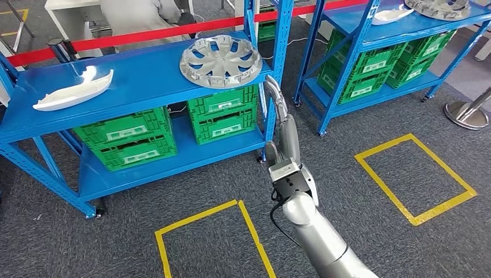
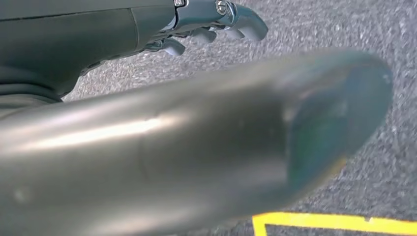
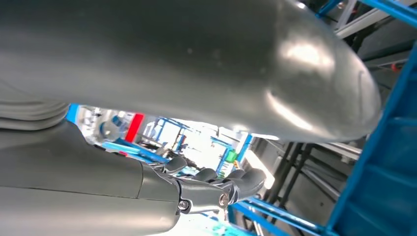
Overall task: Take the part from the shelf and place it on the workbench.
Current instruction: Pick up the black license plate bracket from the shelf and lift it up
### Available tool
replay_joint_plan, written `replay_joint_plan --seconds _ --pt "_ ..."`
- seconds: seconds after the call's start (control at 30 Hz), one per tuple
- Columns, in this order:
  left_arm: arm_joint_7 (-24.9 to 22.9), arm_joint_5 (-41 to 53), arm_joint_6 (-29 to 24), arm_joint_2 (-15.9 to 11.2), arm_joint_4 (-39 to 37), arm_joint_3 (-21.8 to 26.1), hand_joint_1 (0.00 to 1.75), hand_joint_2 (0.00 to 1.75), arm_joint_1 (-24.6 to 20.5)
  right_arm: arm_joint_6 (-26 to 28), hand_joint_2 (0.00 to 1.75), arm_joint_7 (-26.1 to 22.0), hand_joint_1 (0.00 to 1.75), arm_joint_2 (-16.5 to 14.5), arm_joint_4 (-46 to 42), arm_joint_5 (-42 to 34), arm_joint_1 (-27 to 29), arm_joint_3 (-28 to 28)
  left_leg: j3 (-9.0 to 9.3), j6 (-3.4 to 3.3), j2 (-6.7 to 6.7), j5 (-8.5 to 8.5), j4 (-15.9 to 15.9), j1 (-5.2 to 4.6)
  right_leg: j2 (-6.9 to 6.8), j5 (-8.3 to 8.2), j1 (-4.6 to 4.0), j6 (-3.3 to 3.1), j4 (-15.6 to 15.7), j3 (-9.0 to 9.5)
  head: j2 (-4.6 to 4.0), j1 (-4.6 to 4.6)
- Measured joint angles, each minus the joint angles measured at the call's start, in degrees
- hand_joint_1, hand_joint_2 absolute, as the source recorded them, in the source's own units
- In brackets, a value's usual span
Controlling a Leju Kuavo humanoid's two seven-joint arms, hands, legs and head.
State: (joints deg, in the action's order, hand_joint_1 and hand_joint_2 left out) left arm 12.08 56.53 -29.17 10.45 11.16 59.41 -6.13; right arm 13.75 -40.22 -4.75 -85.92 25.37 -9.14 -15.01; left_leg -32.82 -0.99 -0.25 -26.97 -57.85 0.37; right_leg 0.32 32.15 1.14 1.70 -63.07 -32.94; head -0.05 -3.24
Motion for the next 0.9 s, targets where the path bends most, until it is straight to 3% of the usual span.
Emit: replay_joint_plan --seconds 0.07,0.1,0.13,0.17,0.23,0.3,0.37,0.47,0.53,0.6,0.63,0.67,0.73,0.77,0.83,0.9 --pt "0.0 -0.01 -0.01 -0.06 0.01 0.0 0.0 0.0 -0.01 0.02 0.0 0.01 0.0 0.17 0.01 0.03 0.05 -0.04 0.41 -0.39 0.0 -0.5 0.0 -0.1 -0.05 2.88 -0.08 0.15 -7.8 -4.67 0.0 -0.1" --pt "-0.03 -0.01 0.01 -0.06 -0.01 0.01 0.0 0.0 0.03 0.01 0.0 0.03 0.0 0.26 0.02 -0.01 0.15 -0.05 0.67 -0.43 -0.02 -0.8 -0.02 -0.15 -0.05 3.35 -0.1 0.16 -10.74 -6.8 -0.01 -0.11" --pt "-0.06 -0.01 0.02 -0.06 -0.02 0.01 0.0 0.0 0.07 -0.13 0.0 0.03 0.0 0.34 0.02 -0.19 0.22 -0.05 1.03 -0.4 -0.07 -1.14 -0.03 -0.19 -0.05 2.64 -0.12 0.11 -11.74 -8.05 -0.01 -0.12" --pt "-0.13 0.01 0.06 -0.07 -0.03 0.02 0.0 0.0 0.1 -0.5 0.0 0.03 0.0 0.41 0.0 -0.67 0.25 -0.06 1.54 -0.32 -0.11 -1.53 -0.05 -0.21 -0.06 0.72 -0.14 -0.01 -10.38 -8.1 -0.01 -0.12" --pt "-0.3 0.06 0.18 -0.05 -0.04 0.02 0.0 0.0 0.09 -1.53 0.0 0.01 0.0 0.55 -0.26 -2.08 0.26 -0.19 2.62 -0.04 -0.17 -2.43 -0.07 -0.22 -0.09 -4.38 -0.2 -0.45 -2.96 -5.5 -0.01 -0.14" --pt "-0.43 0.1 0.27 -0.04 -0.05 0.01 0.0 0.0 0.03 -2.21 0.0 0.01 0.0 0.73 -0.71 -3.13 0.3 -0.51 3.11 0.51 -0.19 -3.33 -0.18 -0.4 -0.15 -6.61 -0.45 -0.94 2.87 -3.15 -0.01 0.0" --pt "-0.49 0.15 0.29 -0.03 -0.05 0.01 0.0 0.0 -0.01 -2.34 0.0 0.01 0.0 0.88 -1.14 -3.52 0.41 -0.8 3.3 1.2 -0.16 -3.89 -0.03 -0.5 -0.09 -6.15 -0.72 -1.46 4.09 -2.65 -0.01 0.16" --pt "-0.47 0.42 0.3 -0.07 0.0 0.0 0.0 0.0 -0.07 -2.18 0.0 -0.02 0.0 0.98 -1.91 -3.62 0.55 -1.02 3.46 2.31 -0.01 -4.92 -1.18 -0.35 0.02 -5.63 -0.4 -2.44 4.58 -1.62 0.0 0.24" --pt "-0.46 0.49 0.32 -0.06 -0.01 0.0 0.0 0.0 -0.11 -2.09 0.0 -0.02 0.0 1.0 -2.22 -3.61 0.68 -1.21 0.41 3.01 0.03 -7.36 -7.22 -0.14 -0.05 -5.01 -0.2 -2.9 4.79 -0.63 0.0 0.38" --pt "-0.52 0.49 0.34 -0.06 -0.04 0.0 0.0 0.0 0.02 -2.07 0.0 0.02 0.0 1.01 -2.27 -3.6 0.96 -1.33 -4.7 3.47 0.03 -9.61 -15.08 0.06 -0.07 -4.19 -0.18 -3.0 4.79 0.21 -0.01 0.39" --pt "-0.55 0.49 0.35 -0.08 -0.05 0.0 0.0 0.0 0.11 -2.08 0.0 0.02 0.0 1.02 -2.27 -3.6 1.11 -1.35 -6.44 3.56 0.03 -9.24 -16.92 0.11 -0.03 -3.75 -0.16 -2.95 4.78 0.72 -0.01 0.38" --pt "-0.56 0.49 0.36 -0.09 -0.05 0.0 0.0 0.0 0.17 -2.08 0.0 0.02 0.0 1.03 -2.28 -3.6 1.2 -1.36 -6.96 3.55 0.03 -7.51 -16.28 0.14 0.02 -3.27 -0.13 -2.87 4.78 1.34 0.0 0.4" --pt "-0.57 0.49 0.36 -0.14 -0.04 0.0 0.0 0.0 0.19 -2.08 0.0 0.02 0.0 1.04 -2.37 -3.6 1.23 -1.39 -5.04 3.29 0.08 -1.88 -9.19 0.16 0.07 -2.21 -0.03 -2.54 4.8 2.75 0.0 0.4" --pt "-0.56 0.49 0.36 -0.15 -0.04 0.0 0.0 0.0 0.17 -2.08 0.0 0.02 0.0 1.04 -2.43 -3.6 1.21 -1.42 -3.52 3.06 0.11 0.02 -5.36 0.03 0.1 -1.66 -0.07 -2.23 4.8 3.28 0.0 0.49" --pt "-0.56 0.49 0.37 -0.14 -0.07 -0.01 0.0 0.0 0.11 -2.08 0.0 0.02 0.0 1.04 -2.54 -3.6 1.17 -1.45 -1.81 2.35 0.1 1.09 -1.36 -0.25 0.14 -1.01 -0.17 -1.54 4.97 3.73 -0.01 0.61" --pt "-0.56 0.49 0.38 -0.13 -0.09 -0.02 0.0 0.0 0.05 -2.05 0.0 0.02 0.0 1.05 -2.68 -3.62 1.16 -1.49 -1.49 1.43 0.02 0.61 -0.99 -0.36 0.15 -1.09 -0.23 -0.93 5.06 4.1 -0.01 0.52"
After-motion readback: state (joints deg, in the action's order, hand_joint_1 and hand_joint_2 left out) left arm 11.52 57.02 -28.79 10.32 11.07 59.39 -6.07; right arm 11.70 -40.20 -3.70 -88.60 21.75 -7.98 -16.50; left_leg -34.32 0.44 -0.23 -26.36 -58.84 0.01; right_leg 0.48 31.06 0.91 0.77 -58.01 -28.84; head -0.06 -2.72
